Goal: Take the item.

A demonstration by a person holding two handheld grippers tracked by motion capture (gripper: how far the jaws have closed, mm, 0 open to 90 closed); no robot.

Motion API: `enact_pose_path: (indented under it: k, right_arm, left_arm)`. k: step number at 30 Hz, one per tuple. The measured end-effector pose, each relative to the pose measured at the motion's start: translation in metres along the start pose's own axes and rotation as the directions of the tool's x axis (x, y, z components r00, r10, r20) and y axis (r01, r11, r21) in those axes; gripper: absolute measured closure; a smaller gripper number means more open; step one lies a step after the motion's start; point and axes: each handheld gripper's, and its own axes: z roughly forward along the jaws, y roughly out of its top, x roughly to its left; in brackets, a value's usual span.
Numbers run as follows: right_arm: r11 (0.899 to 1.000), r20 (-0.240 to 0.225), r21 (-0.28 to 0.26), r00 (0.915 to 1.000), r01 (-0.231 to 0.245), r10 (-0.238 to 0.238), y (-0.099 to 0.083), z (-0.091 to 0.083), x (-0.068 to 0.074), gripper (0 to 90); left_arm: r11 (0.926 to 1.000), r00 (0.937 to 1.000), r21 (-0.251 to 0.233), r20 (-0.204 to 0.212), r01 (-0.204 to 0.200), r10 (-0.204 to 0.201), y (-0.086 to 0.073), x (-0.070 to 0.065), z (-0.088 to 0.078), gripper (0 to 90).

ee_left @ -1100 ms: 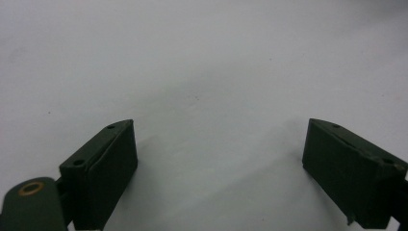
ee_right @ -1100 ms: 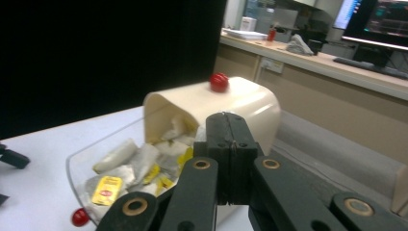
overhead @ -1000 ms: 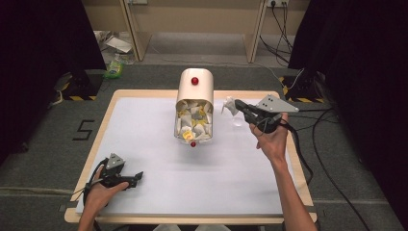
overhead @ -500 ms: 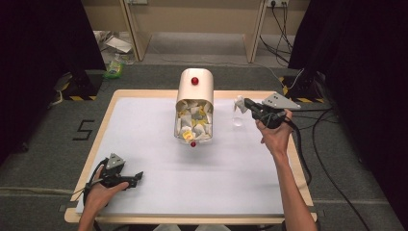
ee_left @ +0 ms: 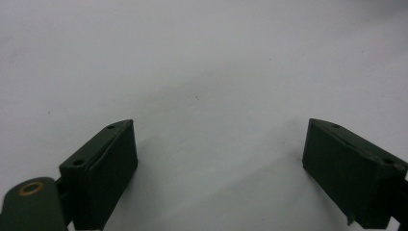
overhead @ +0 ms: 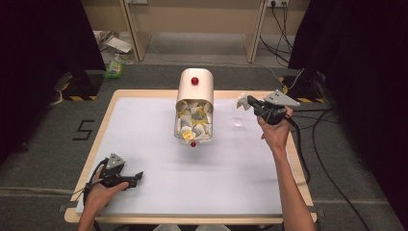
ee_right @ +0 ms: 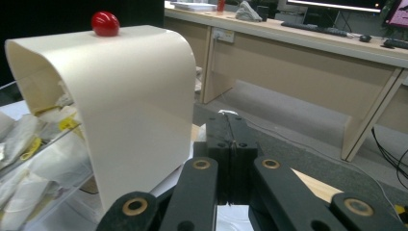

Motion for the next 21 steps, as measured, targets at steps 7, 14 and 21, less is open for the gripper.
enact_pose_path:
  k: [7,14,21]
  right_arm:
    - [1.000,0.013,0.012,0.9999,-0.005,0.005,-0.004,0.009,-0.006,90.0]
    - [1.000,0.019,0.030,0.9998,-0.003,0.003,-0.008,0.021,-0.009,90.0]
    - [0.998,0.038,0.062,0.9993,-0.008,0.005,-0.016,0.036,-0.015,90.0]
  left_arm:
    - [1.0000,1.0000,0.000,0.000,0.000,0.000,0.000,0.000,0.000,11.1]
    - [1.0000,1.0000,0.000,0.000,0.000,0.000,0.000,0.000,0.000,11.0]
    - [1.0000,1.0000,0.000,0.000,-0.002,0.002,0.000,0.000,0.000,11.1]
